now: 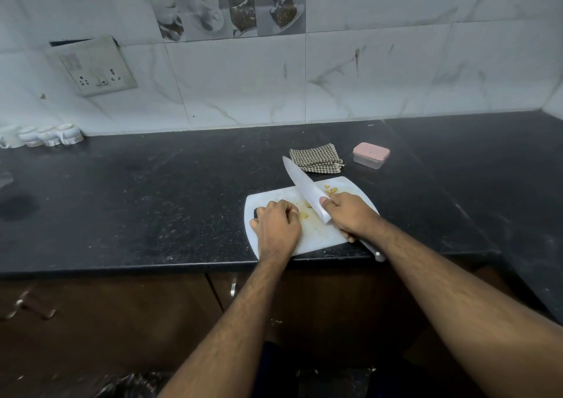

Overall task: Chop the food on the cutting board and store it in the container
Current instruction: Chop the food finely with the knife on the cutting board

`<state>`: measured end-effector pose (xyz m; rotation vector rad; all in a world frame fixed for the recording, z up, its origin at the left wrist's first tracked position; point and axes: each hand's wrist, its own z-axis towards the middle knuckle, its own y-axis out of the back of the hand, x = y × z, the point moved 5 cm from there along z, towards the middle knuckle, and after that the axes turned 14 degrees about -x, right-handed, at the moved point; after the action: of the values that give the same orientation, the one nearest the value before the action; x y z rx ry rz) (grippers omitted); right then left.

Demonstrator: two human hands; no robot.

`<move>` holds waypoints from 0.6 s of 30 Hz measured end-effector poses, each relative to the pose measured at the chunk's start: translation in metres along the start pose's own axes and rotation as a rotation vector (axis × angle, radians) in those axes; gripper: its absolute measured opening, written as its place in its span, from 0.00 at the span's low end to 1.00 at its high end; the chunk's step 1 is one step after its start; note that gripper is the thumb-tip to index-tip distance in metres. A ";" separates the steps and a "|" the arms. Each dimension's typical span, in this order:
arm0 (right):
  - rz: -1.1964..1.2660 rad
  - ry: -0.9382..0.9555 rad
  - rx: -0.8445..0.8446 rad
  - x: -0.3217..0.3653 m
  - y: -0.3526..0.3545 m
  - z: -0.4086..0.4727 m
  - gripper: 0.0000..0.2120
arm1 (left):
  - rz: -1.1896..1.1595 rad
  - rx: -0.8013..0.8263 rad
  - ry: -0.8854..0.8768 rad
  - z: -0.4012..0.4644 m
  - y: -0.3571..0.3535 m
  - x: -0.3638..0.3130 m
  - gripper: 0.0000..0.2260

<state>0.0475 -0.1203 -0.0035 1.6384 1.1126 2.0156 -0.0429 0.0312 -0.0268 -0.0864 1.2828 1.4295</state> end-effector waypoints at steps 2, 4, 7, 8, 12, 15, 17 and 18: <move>0.099 -0.039 0.035 -0.009 -0.003 0.003 0.19 | 0.018 0.015 -0.016 0.000 0.000 0.000 0.07; 0.239 -0.100 0.015 -0.016 -0.005 0.006 0.19 | 0.064 0.053 -0.055 -0.001 -0.001 -0.002 0.11; 0.298 -0.101 0.010 -0.019 -0.006 0.006 0.19 | 0.119 0.098 -0.114 -0.002 -0.003 -0.008 0.15; 0.300 -0.100 0.015 -0.019 -0.007 0.006 0.19 | 0.129 0.102 -0.118 -0.002 -0.004 -0.009 0.14; 0.305 -0.107 0.025 -0.019 -0.009 0.008 0.20 | 0.127 0.105 -0.064 0.001 -0.003 -0.009 0.07; 0.326 -0.109 0.028 -0.020 -0.008 0.008 0.18 | 0.112 0.048 0.004 0.002 -0.002 -0.007 0.04; 0.333 -0.111 0.030 -0.021 -0.008 0.009 0.18 | 0.106 0.013 0.038 0.003 -0.001 -0.004 0.04; 0.340 -0.114 0.035 -0.021 -0.009 0.009 0.17 | 0.096 0.001 0.057 0.003 0.000 -0.003 0.04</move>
<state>0.0599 -0.1257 -0.0239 2.0483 0.8818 2.0752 -0.0398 0.0313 -0.0232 -0.0659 1.3499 1.5170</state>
